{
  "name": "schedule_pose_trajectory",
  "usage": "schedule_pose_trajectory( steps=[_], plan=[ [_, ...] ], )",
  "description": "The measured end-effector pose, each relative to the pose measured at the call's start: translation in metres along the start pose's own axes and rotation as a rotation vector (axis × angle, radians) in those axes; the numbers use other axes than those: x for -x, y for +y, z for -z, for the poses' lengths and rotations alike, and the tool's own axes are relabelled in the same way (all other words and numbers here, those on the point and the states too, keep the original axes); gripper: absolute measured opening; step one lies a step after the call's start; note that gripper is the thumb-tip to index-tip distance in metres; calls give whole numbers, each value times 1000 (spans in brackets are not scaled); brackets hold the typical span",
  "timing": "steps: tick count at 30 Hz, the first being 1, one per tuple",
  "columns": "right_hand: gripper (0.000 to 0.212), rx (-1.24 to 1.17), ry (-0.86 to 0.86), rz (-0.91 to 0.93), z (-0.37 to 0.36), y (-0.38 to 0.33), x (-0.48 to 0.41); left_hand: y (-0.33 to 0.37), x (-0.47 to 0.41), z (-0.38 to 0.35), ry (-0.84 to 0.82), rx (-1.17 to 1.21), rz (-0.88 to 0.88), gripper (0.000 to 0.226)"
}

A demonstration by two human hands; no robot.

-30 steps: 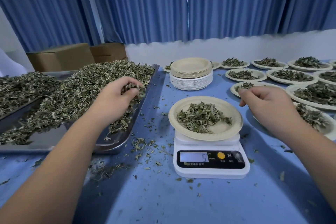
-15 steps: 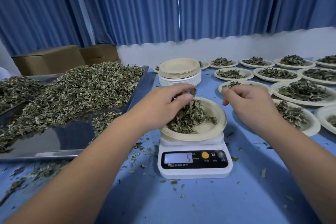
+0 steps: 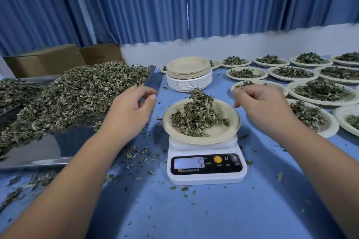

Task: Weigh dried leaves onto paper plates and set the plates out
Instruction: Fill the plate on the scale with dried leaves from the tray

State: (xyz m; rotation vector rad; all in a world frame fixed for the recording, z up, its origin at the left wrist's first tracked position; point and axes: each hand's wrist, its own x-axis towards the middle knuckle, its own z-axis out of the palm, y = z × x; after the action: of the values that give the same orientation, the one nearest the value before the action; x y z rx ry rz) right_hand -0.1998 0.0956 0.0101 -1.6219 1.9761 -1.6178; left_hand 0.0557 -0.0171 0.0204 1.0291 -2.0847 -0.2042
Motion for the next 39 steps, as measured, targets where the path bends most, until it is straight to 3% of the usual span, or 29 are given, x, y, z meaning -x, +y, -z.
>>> schedule_pose_trajectory(
  steps=[8,12,15,21,23,27,30,32,35,39],
  plan=[
    [39,22,29,15,-2,0,1,-18,-3,-8,-23,3,259,17],
    [39,31,27,19,-3,0,2,-18,-1,-9,-61,16,285,18],
    [38,45,35,17,-3,-1,2,-15,0,-7,-60,-3,249,20],
    [33,101,37,-9,-3,-3,2,14,7,-8,99,32,-53,16],
    [26,162,24,-49,-4,-3,1,23,9,-12,118,36,-67,16],
    [24,299,-55,-164,-1,-3,0,27,11,-19,-19,-1,111,33],
    [41,346,-103,-187,1,-1,0,25,12,-20,-181,-78,307,50],
    [48,328,-161,-230,1,0,1,24,12,-21,-256,-98,372,48],
    [52,219,-248,-318,0,1,0,23,10,-23,-247,-10,385,47],
    [40,34,-262,-404,0,0,0,19,11,-24,-215,253,424,49]
  ],
)
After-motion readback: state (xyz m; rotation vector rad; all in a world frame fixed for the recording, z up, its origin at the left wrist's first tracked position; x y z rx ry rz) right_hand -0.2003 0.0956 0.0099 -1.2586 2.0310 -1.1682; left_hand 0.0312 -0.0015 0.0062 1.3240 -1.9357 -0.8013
